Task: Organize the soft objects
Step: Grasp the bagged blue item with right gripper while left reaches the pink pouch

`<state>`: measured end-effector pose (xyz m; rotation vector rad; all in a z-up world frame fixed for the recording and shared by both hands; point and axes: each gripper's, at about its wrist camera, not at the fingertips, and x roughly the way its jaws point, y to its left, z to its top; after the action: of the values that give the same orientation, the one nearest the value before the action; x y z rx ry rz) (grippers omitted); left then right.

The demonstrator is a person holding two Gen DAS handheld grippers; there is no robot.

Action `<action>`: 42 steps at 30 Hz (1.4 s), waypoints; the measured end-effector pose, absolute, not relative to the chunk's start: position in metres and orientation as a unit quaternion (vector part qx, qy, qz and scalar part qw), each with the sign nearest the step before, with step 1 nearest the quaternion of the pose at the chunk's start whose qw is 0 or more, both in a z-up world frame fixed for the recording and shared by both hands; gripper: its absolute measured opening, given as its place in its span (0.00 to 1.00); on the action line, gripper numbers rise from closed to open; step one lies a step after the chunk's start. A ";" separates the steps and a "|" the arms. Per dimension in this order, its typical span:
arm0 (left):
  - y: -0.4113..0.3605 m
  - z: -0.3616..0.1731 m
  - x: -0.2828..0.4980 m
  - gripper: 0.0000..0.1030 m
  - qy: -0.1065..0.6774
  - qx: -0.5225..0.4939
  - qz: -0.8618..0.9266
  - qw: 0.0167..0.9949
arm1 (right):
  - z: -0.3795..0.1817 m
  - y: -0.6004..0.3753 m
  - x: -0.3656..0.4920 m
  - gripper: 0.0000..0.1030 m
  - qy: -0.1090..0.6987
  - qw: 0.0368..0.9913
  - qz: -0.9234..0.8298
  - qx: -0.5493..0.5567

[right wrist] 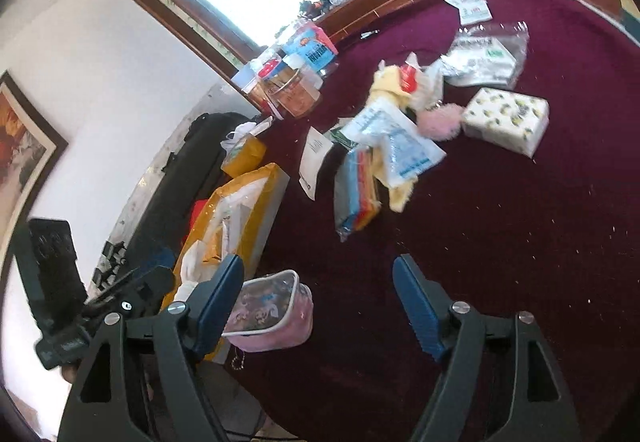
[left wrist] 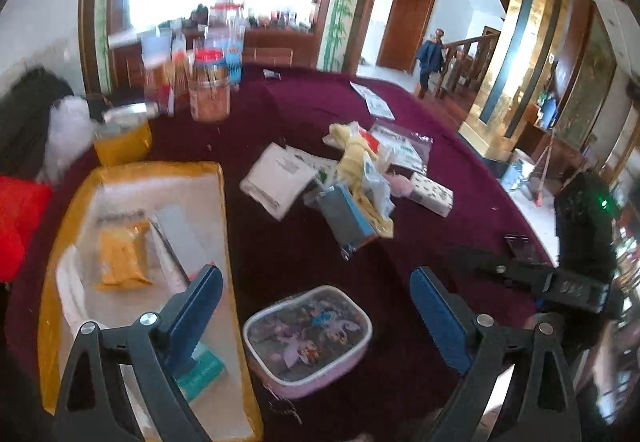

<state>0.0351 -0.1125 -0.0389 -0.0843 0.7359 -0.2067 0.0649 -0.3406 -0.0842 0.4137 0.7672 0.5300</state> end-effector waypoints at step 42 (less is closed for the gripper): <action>-0.158 -0.121 0.072 0.94 0.502 0.169 -0.263 0.806 | -0.105 -0.322 0.109 0.33 0.392 0.884 0.218 0.131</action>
<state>0.0718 -0.1580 -0.1211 0.3615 1.0746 -0.5635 0.1093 -0.3219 -0.1050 0.2731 0.8155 0.4532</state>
